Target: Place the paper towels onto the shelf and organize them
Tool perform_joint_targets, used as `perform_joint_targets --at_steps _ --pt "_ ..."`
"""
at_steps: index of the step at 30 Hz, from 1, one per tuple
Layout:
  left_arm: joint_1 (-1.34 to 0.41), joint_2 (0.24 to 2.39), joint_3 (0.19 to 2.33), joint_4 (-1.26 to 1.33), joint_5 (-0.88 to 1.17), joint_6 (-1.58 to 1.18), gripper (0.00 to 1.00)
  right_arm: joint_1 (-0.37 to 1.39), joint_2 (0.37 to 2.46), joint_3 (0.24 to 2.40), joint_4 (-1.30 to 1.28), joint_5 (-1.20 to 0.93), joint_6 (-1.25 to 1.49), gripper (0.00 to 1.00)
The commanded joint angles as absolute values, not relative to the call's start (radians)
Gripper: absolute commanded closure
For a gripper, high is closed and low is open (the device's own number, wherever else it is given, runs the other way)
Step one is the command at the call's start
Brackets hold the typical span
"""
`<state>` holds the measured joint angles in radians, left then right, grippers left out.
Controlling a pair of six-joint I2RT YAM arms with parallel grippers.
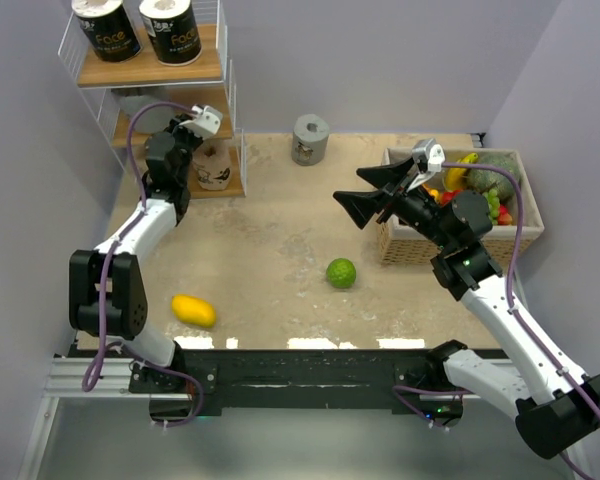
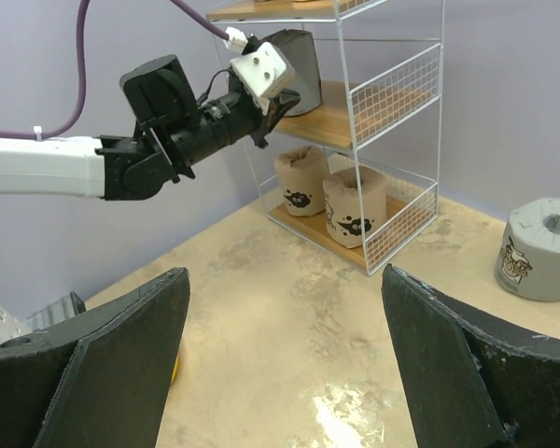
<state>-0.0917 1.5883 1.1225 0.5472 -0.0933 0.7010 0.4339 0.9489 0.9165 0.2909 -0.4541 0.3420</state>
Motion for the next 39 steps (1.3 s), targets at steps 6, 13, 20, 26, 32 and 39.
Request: perform_joint_targets --at_steps 6,13,20,26,32,39 --pt "-0.061 1.621 1.187 0.649 -0.166 0.724 1.0 0.439 0.963 0.98 0.288 -0.419 0.31 0.13" --pt "-0.046 1.641 1.199 0.647 -0.163 0.724 1.0 0.44 0.965 0.973 0.282 -0.417 0.305 0.13" --pt "-0.029 1.677 1.238 0.667 -0.215 0.716 1.0 0.44 0.954 0.976 0.258 -0.402 0.284 0.13" --pt "-0.028 1.671 1.253 0.661 -0.226 0.724 1.0 0.439 0.959 0.98 0.259 -0.403 0.287 0.13" --pt "-0.037 1.594 1.192 0.657 -0.147 0.68 1.0 0.439 0.989 0.98 0.272 -0.388 0.31 0.13" --pt "-0.101 1.439 1.079 0.591 -0.147 0.573 0.83 0.439 1.063 1.048 0.183 -0.305 0.364 0.14"
